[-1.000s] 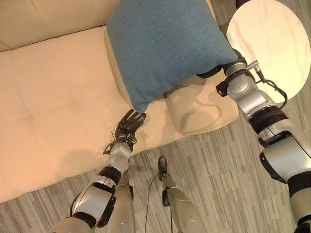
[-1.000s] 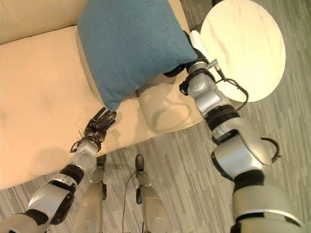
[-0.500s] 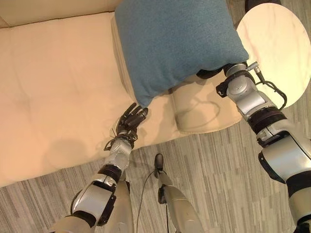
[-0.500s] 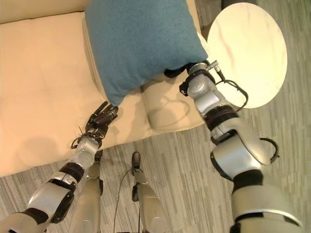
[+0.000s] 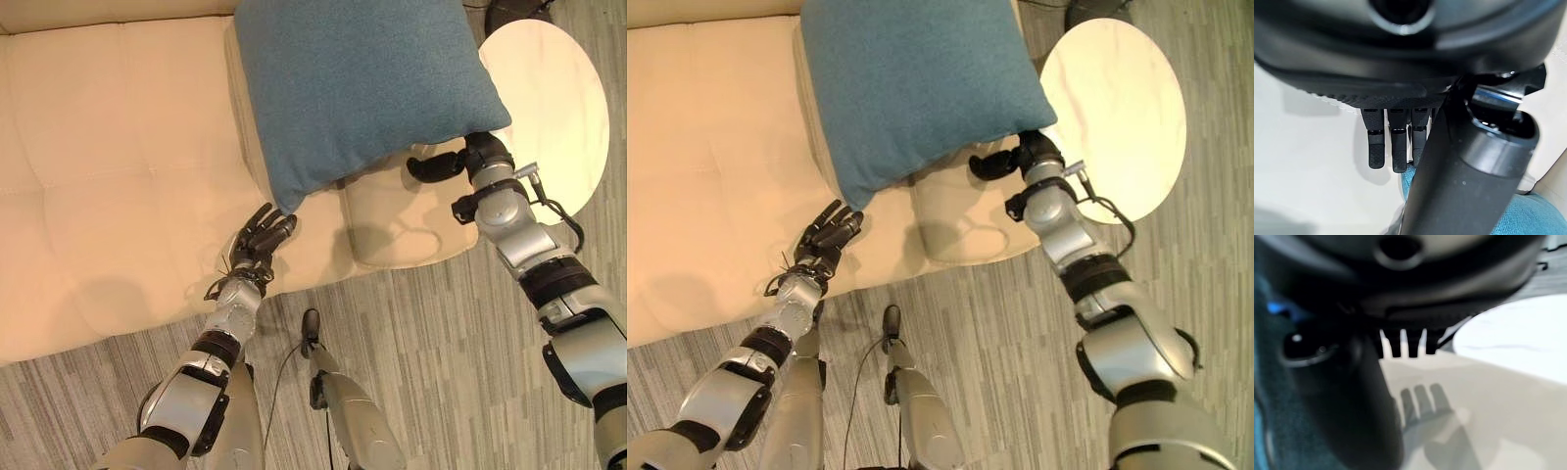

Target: Pick up all the scattered cushions and arrange them neatly on the sofa.

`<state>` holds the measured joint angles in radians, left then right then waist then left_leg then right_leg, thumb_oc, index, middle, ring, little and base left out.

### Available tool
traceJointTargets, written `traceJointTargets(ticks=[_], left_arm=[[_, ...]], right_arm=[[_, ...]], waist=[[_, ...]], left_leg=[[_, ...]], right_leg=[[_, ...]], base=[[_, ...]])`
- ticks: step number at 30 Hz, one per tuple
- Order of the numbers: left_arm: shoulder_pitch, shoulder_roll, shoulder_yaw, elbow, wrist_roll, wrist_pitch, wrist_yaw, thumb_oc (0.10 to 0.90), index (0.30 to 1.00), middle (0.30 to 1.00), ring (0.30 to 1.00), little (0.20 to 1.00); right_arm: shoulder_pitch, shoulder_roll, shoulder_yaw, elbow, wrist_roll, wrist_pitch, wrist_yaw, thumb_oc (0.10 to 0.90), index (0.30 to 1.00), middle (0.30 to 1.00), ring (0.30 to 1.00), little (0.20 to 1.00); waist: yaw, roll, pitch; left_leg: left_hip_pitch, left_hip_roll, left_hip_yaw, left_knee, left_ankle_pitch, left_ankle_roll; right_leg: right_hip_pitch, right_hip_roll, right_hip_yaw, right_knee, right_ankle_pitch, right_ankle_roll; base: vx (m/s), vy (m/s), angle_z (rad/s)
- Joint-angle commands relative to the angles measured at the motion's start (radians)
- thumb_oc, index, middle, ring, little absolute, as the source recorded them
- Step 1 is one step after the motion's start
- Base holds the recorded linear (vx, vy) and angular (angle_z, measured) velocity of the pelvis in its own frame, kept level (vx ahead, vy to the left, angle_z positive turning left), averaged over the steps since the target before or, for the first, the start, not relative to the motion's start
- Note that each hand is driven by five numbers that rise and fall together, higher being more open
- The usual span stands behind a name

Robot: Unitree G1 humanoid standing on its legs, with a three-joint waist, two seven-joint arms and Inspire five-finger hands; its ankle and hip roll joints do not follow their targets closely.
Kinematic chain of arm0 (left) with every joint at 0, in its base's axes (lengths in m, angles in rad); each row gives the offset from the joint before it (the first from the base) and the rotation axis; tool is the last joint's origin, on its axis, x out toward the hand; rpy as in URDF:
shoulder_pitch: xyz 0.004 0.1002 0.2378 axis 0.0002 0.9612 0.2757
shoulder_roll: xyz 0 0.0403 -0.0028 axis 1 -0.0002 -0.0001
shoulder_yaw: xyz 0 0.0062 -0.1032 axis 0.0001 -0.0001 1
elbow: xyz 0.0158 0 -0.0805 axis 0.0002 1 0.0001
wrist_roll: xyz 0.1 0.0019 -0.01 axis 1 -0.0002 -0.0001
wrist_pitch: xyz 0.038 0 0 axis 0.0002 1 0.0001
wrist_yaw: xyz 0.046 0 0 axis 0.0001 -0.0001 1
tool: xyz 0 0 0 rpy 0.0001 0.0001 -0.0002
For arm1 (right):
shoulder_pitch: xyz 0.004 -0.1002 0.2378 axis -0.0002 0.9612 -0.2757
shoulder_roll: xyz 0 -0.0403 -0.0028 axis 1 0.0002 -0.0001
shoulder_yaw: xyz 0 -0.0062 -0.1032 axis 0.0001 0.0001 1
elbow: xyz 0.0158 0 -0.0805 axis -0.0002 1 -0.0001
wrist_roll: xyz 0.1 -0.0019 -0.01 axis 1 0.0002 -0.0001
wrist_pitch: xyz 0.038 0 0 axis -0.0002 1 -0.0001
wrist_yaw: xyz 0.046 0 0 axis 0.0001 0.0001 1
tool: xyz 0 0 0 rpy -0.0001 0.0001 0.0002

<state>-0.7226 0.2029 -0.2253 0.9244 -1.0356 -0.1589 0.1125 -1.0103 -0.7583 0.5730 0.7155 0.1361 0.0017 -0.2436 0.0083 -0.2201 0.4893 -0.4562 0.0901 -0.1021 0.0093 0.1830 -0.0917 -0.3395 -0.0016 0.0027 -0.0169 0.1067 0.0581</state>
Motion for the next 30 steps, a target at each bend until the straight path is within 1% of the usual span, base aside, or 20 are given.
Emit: traceJointTargets(ticks=[1, 4, 5, 6, 7, 8, 12, 14, 16, 17, 18, 20, 23, 28, 30], left_arm=[[-0.004, 0.038, 0.031, 0.007, 0.03, -0.009, -0.016, 0.8, 0.9, 0.9, 0.9, 0.9], [0.003, 0.061, 0.033, 0.007, 0.027, -0.006, -0.025, 0.8, 0.9, 0.9, 0.9, 0.9], [0.009, 0.075, 0.036, 0.012, 0.022, -0.004, -0.029, 0.8, 0.9, 0.9, 0.9, 0.9], [0.008, 0.075, 0.037, 0.012, 0.022, -0.004, -0.029, 0.8, 0.9, 0.9, 0.9, 0.9], [0.009, 0.086, 0.038, 0.017, 0.02, -0.001, -0.03, 0.8, 0.9, 0.9, 0.9, 0.9], [0.009, 0.106, 0.033, 0.03, 0.02, 0.003, -0.035, 0.8, 0.9, 0.9, 0.9, 0.9], [0.018, 0.122, 0.027, 0.022, 0.02, 0.006, -0.035, 0.8, 0.9, 0.9, 0.9, 0.9], [0.02, 0.124, 0.017, 0.019, 0.016, 0.01, -0.039, 0.8, 0.9, 0.9, 0.9, 0.9], [0.019, 0.128, 0.01, 0.02, 0.015, 0.013, -0.041, 0.8, 0.9, 0.9, 0.9, 0.9], [0.018, 0.128, 0.012, 0.02, 0.015, 0.013, -0.041, 0.8, 0.9, 0.9, 0.9, 0.9], [0.015, 0.131, 0.005, 0.03, 0.013, 0.017, -0.042, 0.8, 0.9, 0.9, 0.9, 0.9], [0.013, 0.133, 0.001, 0.038, 0.012, 0.021, -0.042, 0.8, 0.9, 0.9, 0.9, 0.9], [0.014, 0.131, -0.008, 0.036, 0.004, 0.024, -0.043, 0.8, 0.9, 0.9, 0.9, 0.9], [0.01, 0.134, -0.024, 0.025, -0.012, 0.029, -0.042, 0.8, 0.9, 0.9, 0.9, 0.9], [-0.001, 0.137, -0.03, 0.028, -0.019, 0.032, -0.04, 0.8, 0.9, 0.9, 0.9, 0.9]], right_arm=[[-0.031, -0.138, -0.053, -0.072, -0.028, -0.057, -0.017, 0.8, 0.9, 0.9, 0.9, 0.9], [-0.069, -0.192, -0.006, -0.076, -0.015, -0.054, 0.012, 0.8, 0.9, 0.9, 0.9, 0.9], [-0.123, -0.22, 0.044, -0.076, -0.025, -0.053, 0.02, 0.8, 0.9, 0.9, 0.9, 0.9], [-0.127, -0.22, 0.047, -0.074, -0.024, -0.053, 0.02, 0.8, 0.9, 0.9, 0.9, 0.9], [-0.156, -0.237, 0.07, -0.076, -0.023, -0.048, 0.027, 0.8, 0.9, 0.9, 0.9, 0.9], [-0.235, -0.26, 0.119, -0.081, -0.006, -0.039, 0.033, 0.8, 0.9, 0.9, 0.9, 0.9], [-0.336, -0.283, 0.177, -0.096, 0.029, -0.04, 0.032, 0.8, 0.9, 0.9, 0.9, 0.9], [-0.383, -0.278, 0.196, -0.088, 0.081, -0.045, 0.031, 0.8, 0.9, 0.9, 0.9, 0.9], [-0.422, -0.258, 0.215, -0.061, 0.117, -0.041, 0.036, 0.8, 0.9, 0.9, 0.9, 0.9], [-0.428, -0.256, 0.22, -0.058, 0.119, -0.042, 0.037, 0.8, 0.9, 0.9, 0.9, 0.9], [-0.461, -0.226, 0.241, -0.04, 0.14, -0.035, 0.042, 0.8, 0.9, 0.9, 0.9, 0.9], [-0.484, -0.195, 0.268, -0.019, 0.147, -0.029, 0.051, 0.8, 0.9, 0.9, 0.9, 0.9], [-0.496, -0.129, 0.29, 0.017, 0.16, -0.019, 0.065, 0.8, 0.9, 0.9, 0.9, 0.9], [-0.508, -0.011, 0.307, 0.095, 0.181, 0.0, 0.079, 0.8, 0.9, 0.9, 0.9, 0.9], [-0.507, 0.055, 0.306, 0.154, 0.179, 0.015, 0.081, 0.8, 0.9, 0.9, 0.9, 0.9]], waist=[[-0.021, -0.07, -0.047], [-0.026, -0.085, -0.054], [-0.025, -0.095, -0.059], [-0.025, -0.094, -0.059], [-0.027, -0.098, -0.062], [-0.028, -0.111, -0.072], [-0.028, -0.121, -0.082], [-0.025, -0.126, -0.084], [-0.018, -0.133, -0.085], [-0.019, -0.132, -0.085], [-0.013, -0.142, -0.087], [-0.01, -0.15, -0.089], [-0.001, -0.156, -0.091], [0.019, -0.158, -0.084], [0.033, -0.157, -0.077]], left_leg=[[-0.004, 0.083, 0.026, 0.027, -0.072, -0.078], [0.001, 0.087, 0.031, 0.027, -0.073, -0.08], [0.012, 0.091, 0.035, 0.027, -0.079, -0.082], [0.008, 0.091, 0.034, 0.026, -0.074, -0.082], [0.011, 0.093, 0.036, 0.024, -0.074, -0.083], [0.02, 0.096, 0.04, 0.023, -0.079, -0.086], [0.022, 0.1, 0.041, 0.027, -0.081, -0.087], [0.016, 0.099, 0.039, 0.027, -0.076, -0.087], [0.015, 0.099, 0.039, 0.027, -0.076, -0.088], [0.015, 0.099, 0.039, 0.027, -0.076, -0.088], [0.016, 0.1, 0.038, 0.027, -0.076, -0.089], [0.018, 0.102, 0.038, 0.028, -0.077, -0.089], [0.019, 0.104, 0.036, 0.03, -0.078, -0.089], [0.013, 0.103, 0.028, 0.029, -0.077, -0.089], [0.009, 0.103, 0.025, 0.025, -0.074, -0.09]], right_leg=[[0.001, -0.078, 0.042, 0.119, -0.15, 0.115], [0.005, -0.075, 0.042, 0.113, -0.144, 0.118], [0.012, -0.074, 0.043, 0.108, -0.143, 0.118], [0.009, -0.074, 0.043, 0.106, -0.138, 0.119], [0.01, -0.073, 0.043, 0.102, -0.136, 0.119], [0.017, -0.072, 0.043, 0.098, -0.136, 0.121], [0.026, -0.072, 0.04, 0.093, -0.137, 0.121], [0.026, -0.071, 0.035, 0.089, -0.131, 0.12], [0.029, -0.07, 0.032, 0.086, -0.129, 0.12], [0.029, -0.07, 0.033, 0.085, -0.129, 0.12], [0.031, -0.067, 0.031, 0.081, -0.126, 0.119], [0.035, -0.064, 0.03, 0.077, -0.124, 0.118], [0.04, -0.063, 0.027, 0.077, -0.127, 0.115], [0.042, -0.06, 0.022, 0.074, -0.124, 0.111], [0.039, -0.059, 0.019, 0.07, -0.121, 0.111]], base=[[0.0, 0.0, 0.0], [0.0, 0.0, -0.02], [0.0, 0.0, -0.04], [0.0, 0.006, -0.07], [0.01, 0.004, -0.07], [0.02, 0.002, -0.07], [0.02, 0.0, -0.06], [0.0, 0.0, 0.0], [0.0, 0.0, 0.0], [0.0, 0.0, 0.0], [0.0, 0.0, 0.0], [0.01, -0.005, -0.02], [0.0, 0.0, 0.0], [0.0, 0.0, 0.0], [0.0, 0.0, 0.0]])
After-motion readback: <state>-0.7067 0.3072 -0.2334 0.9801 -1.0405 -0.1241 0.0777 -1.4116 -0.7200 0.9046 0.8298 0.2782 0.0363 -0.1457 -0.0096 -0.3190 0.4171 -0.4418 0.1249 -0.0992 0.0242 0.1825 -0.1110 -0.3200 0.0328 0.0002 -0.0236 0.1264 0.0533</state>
